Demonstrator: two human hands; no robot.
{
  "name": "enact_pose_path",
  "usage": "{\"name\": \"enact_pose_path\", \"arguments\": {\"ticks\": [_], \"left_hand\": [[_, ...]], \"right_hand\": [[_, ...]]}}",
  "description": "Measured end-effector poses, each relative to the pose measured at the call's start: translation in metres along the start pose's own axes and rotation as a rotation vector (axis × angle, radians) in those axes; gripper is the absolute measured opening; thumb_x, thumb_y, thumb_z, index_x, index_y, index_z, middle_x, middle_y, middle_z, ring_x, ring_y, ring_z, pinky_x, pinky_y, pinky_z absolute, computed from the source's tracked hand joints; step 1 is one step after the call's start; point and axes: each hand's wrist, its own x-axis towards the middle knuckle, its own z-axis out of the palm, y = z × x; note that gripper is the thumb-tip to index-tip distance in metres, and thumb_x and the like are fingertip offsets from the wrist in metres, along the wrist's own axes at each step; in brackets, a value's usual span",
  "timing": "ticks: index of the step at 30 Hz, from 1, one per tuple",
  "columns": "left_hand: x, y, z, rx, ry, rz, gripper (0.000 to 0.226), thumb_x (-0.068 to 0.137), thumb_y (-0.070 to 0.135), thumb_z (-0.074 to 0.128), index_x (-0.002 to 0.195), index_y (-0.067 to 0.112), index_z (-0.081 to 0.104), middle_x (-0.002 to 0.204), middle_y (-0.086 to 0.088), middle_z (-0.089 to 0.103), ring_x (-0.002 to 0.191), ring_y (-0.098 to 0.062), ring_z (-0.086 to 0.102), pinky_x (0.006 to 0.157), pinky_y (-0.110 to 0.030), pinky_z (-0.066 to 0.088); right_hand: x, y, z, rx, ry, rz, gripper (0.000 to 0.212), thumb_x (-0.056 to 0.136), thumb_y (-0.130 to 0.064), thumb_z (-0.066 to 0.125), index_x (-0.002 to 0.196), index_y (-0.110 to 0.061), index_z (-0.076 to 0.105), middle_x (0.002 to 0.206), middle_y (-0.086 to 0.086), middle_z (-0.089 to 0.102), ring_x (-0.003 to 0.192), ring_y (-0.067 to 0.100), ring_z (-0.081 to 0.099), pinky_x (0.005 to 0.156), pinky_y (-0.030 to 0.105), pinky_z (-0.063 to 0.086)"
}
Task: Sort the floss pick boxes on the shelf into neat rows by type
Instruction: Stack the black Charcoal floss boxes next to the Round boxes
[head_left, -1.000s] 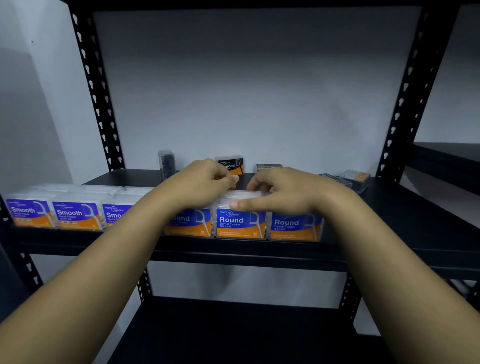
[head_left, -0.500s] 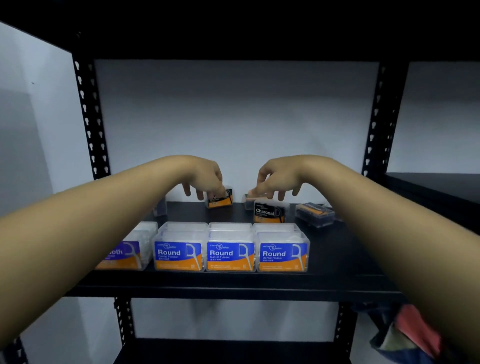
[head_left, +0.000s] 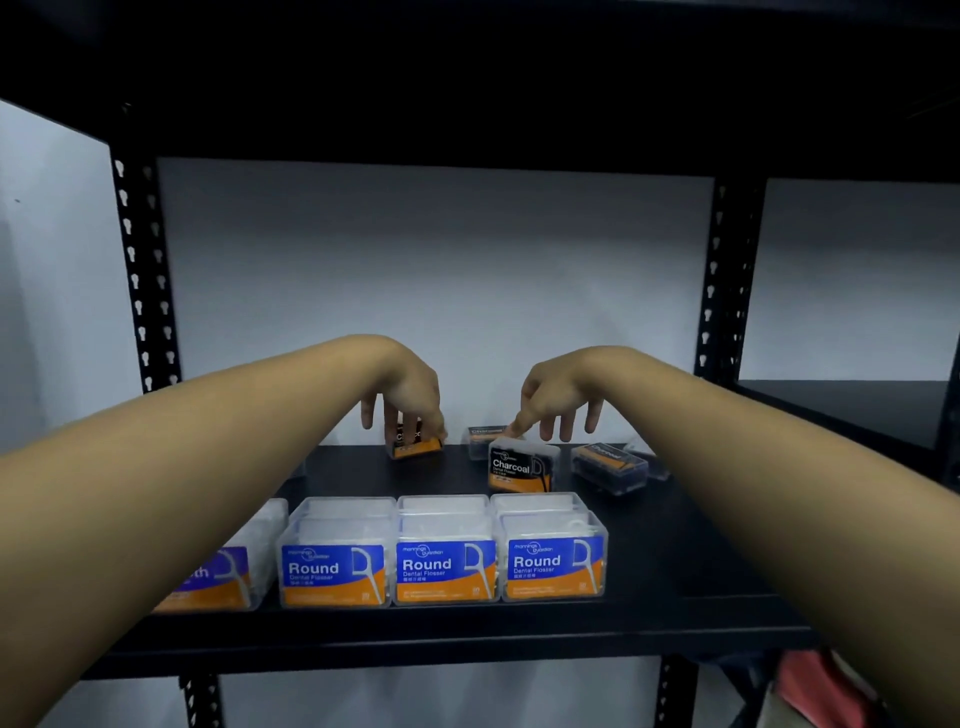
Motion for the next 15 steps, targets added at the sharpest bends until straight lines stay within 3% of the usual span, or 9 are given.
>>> {"name": "enact_pose_path", "arguments": {"ticks": [5, 7, 9, 11, 12, 15], "left_hand": [[0.017, -0.03, -0.003, 0.052, 0.096, -0.014, 0.025, 0.093, 0.038, 0.063, 0.102, 0.017, 0.07, 0.105, -0.001, 0.074, 0.101, -0.021, 0.073, 0.091, -0.045, 0.059], [0.023, -0.046, -0.002, 0.105, 0.101, -0.04, 0.026, 0.093, 0.039, 0.063, 0.104, 0.016, 0.07, 0.105, -0.001, 0.074, 0.1, -0.021, 0.072, 0.088, -0.043, 0.059], [0.026, -0.061, -0.001, 0.164, 0.139, -0.057, 0.027, 0.093, 0.039, 0.063, 0.104, 0.015, 0.07, 0.106, -0.001, 0.073, 0.096, -0.021, 0.072, 0.078, -0.036, 0.059], [0.029, -0.076, -0.001, 0.226, 0.206, -0.068, 0.027, 0.092, 0.038, 0.063, 0.103, 0.014, 0.069, 0.106, -0.003, 0.071, 0.084, -0.02, 0.068, 0.065, -0.029, 0.052], [0.033, -0.085, -0.001, 0.243, 0.25, -0.073, 0.026, 0.091, 0.038, 0.065, 0.102, 0.014, 0.068, 0.108, -0.003, 0.07, 0.083, -0.019, 0.065, 0.067, -0.029, 0.051], [0.038, -0.11, -0.001, 0.214, 0.317, -0.085, 0.036, 0.081, 0.04, 0.076, 0.109, 0.019, 0.066, 0.118, 0.001, 0.065, 0.102, -0.021, 0.061, 0.088, -0.035, 0.054]], "right_hand": [[0.013, -0.007, 0.01, -0.077, 0.043, 0.006, 0.052, 0.083, -0.049, 0.08, 0.118, -0.013, 0.069, 0.112, 0.002, 0.071, 0.103, 0.023, 0.071, 0.087, 0.047, 0.062], [0.021, -0.011, 0.018, -0.128, 0.025, 0.023, 0.055, 0.083, -0.046, 0.082, 0.123, -0.012, 0.066, 0.119, 0.004, 0.07, 0.105, 0.026, 0.072, 0.078, 0.043, 0.063], [0.031, -0.015, 0.026, -0.17, 0.006, 0.054, 0.055, 0.082, -0.043, 0.084, 0.124, -0.013, 0.066, 0.124, 0.007, 0.068, 0.107, 0.032, 0.072, 0.068, 0.042, 0.063], [0.043, -0.019, 0.031, -0.173, 0.004, 0.081, 0.056, 0.079, -0.038, 0.087, 0.124, -0.014, 0.066, 0.131, 0.011, 0.06, 0.106, 0.041, 0.071, 0.069, 0.049, 0.065], [0.047, -0.022, 0.033, -0.166, 0.004, 0.082, 0.056, 0.078, -0.035, 0.088, 0.125, -0.014, 0.066, 0.134, 0.011, 0.057, 0.105, 0.044, 0.07, 0.069, 0.049, 0.066], [0.058, -0.029, 0.035, -0.128, -0.005, 0.064, 0.056, 0.078, -0.03, 0.089, 0.125, -0.018, 0.063, 0.138, 0.01, 0.053, 0.108, 0.044, 0.068, 0.065, 0.048, 0.066]]}}
